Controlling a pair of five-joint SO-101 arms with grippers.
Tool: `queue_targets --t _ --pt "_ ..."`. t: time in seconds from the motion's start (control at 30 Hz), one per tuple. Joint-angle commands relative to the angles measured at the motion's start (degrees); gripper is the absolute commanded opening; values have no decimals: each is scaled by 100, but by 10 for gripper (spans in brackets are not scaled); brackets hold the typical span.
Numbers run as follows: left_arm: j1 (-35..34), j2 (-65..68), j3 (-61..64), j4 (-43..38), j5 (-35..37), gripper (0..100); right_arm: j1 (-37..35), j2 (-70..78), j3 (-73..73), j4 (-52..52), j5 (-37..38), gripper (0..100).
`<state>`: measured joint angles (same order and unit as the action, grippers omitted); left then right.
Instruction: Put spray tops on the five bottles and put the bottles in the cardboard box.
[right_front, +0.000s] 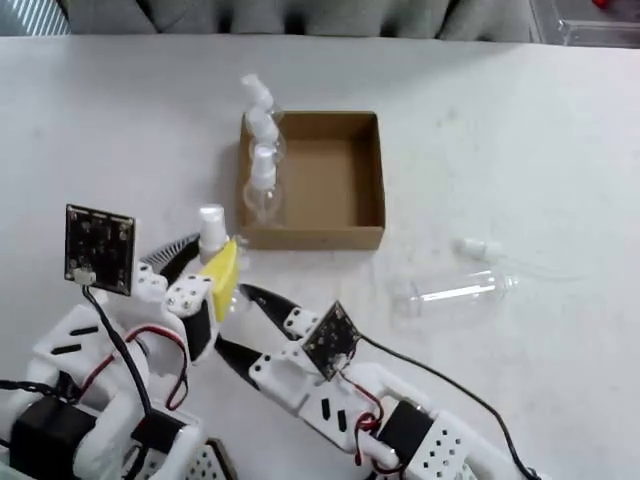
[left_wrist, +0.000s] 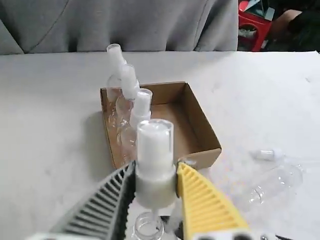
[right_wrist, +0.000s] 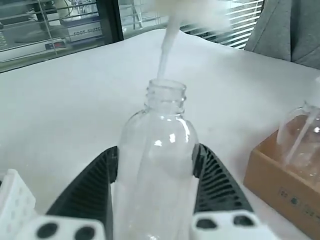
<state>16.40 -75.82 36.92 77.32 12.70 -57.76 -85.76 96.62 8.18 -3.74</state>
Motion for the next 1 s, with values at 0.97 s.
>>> queue_targets --t 0.97 --pt "66 -2457 2593 -721 44 20 224 -66 53 -13 9 15"
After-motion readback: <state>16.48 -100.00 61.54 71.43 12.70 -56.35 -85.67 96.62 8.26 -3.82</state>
